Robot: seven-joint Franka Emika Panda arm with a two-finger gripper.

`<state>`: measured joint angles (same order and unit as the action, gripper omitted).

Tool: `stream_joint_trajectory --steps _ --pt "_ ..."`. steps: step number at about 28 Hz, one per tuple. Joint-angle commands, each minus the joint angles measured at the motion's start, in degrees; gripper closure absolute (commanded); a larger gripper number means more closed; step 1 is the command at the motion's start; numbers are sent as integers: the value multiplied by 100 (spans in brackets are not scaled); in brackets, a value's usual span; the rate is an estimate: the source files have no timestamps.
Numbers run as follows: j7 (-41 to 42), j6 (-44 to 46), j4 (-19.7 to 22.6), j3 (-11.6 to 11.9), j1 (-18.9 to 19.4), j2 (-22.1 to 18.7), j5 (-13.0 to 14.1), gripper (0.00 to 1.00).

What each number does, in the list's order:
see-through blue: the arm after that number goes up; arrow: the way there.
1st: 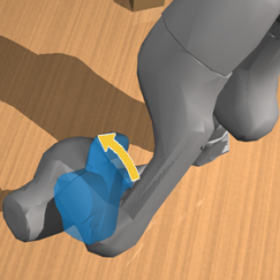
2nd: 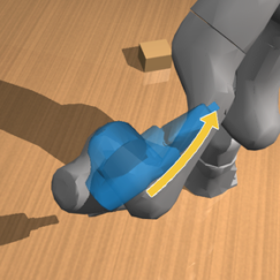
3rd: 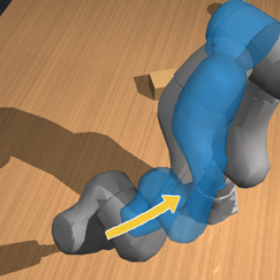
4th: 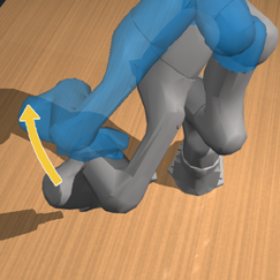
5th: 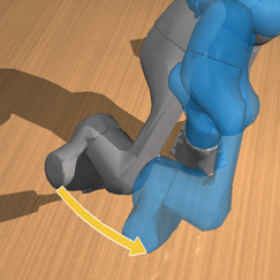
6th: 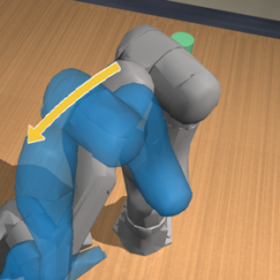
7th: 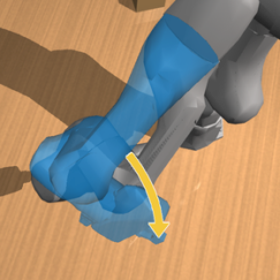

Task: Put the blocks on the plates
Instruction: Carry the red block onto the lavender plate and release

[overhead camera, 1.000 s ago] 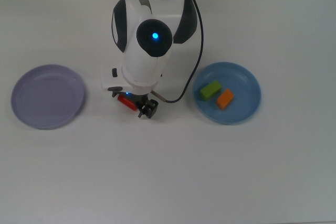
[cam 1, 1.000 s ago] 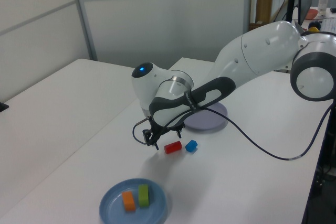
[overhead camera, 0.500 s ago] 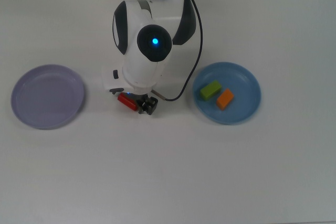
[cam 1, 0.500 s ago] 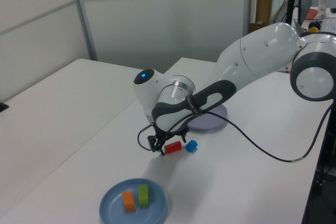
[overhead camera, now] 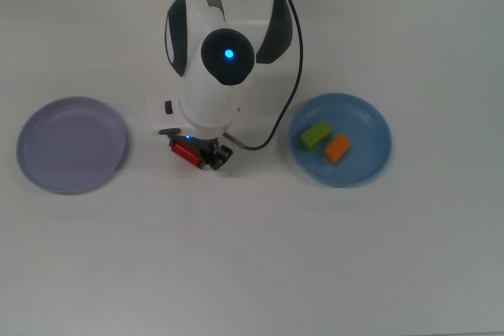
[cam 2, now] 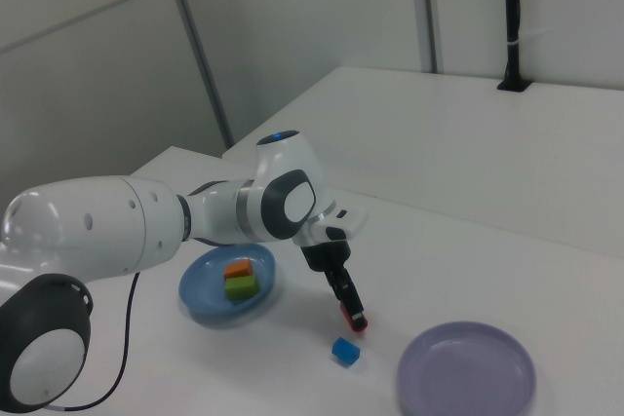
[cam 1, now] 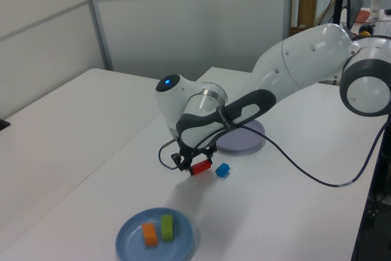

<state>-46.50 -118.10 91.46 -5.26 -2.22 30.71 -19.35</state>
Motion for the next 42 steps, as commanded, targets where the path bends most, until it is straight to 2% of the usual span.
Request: stream_joint_trajectory --steps 1,4,6,12,15,21,25,26,28,29,31,32,36,37,42 --pt "282 41 -58 52 -261 -240 141 100" --pt "719 41 -67 60 -603 -372 448 100" --pt "871 32 -75 61 -788 -408 502 100" --pt "959 -90 -181 69 -1421 -329 441 100" --pt "1152 -467 -155 61 -1675 -137 537 100" --pt "1179 -767 -137 69 -1729 269 493 100" --pt "1188 -767 -128 69 -1764 278 493 83" --pt "1196 -759 -137 61 -1817 260 546 55" --pt "1240 -759 -146 52 -1914 251 581 7" --pt "1249 -759 -154 43 -1931 243 590 0" --pt "1267 -759 -163 43 -1940 216 677 0" --pt "1345 -750 -172 43 -1949 190 861 0" --pt "1767 -706 -181 43 -1958 23 1274 0" --pt "1959 -662 -172 52 -1958 -99 1502 0" --pt "2355 -312 -190 52 -1949 -363 1899 0"
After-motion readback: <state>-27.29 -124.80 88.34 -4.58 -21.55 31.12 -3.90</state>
